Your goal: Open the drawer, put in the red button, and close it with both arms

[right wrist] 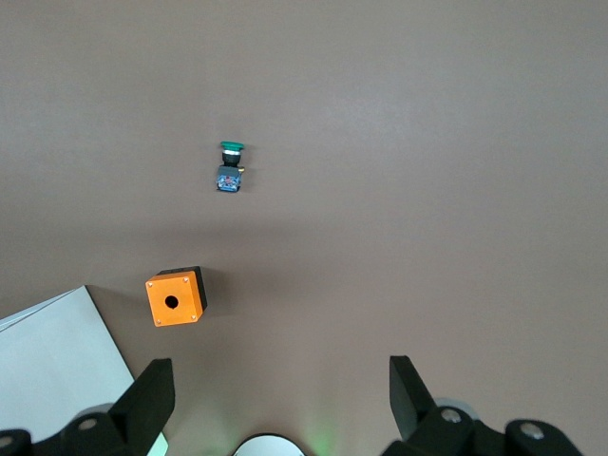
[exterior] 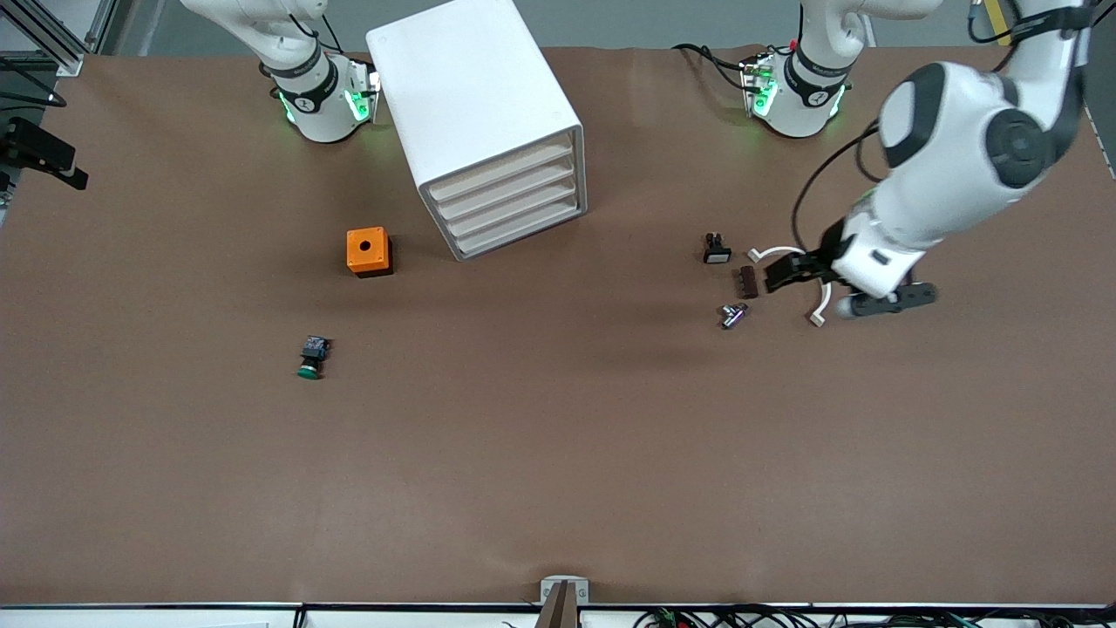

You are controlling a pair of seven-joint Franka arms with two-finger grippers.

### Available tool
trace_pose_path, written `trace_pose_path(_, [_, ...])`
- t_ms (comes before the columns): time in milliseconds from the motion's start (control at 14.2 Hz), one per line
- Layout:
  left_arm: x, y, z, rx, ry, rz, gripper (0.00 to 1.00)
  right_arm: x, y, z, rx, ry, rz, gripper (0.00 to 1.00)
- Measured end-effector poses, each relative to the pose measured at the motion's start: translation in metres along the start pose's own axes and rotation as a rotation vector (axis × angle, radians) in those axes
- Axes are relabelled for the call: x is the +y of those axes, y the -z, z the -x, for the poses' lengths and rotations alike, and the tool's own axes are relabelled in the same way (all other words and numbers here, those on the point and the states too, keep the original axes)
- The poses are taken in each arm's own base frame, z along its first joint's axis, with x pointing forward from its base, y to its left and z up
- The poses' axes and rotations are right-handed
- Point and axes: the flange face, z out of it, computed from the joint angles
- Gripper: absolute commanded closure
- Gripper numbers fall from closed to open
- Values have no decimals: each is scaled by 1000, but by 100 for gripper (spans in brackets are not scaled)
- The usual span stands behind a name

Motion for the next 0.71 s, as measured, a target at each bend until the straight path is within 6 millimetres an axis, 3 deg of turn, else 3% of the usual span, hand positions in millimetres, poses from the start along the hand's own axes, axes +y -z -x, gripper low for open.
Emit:
trace_pose_path(282, [-51,18,-12,4,-37,6,0,-12,0,0,3,22,-18,0])
trace_pose_path(706, [-86,38,-16,20,-48,-9,0,-10,2,0,10,17,-18,0])
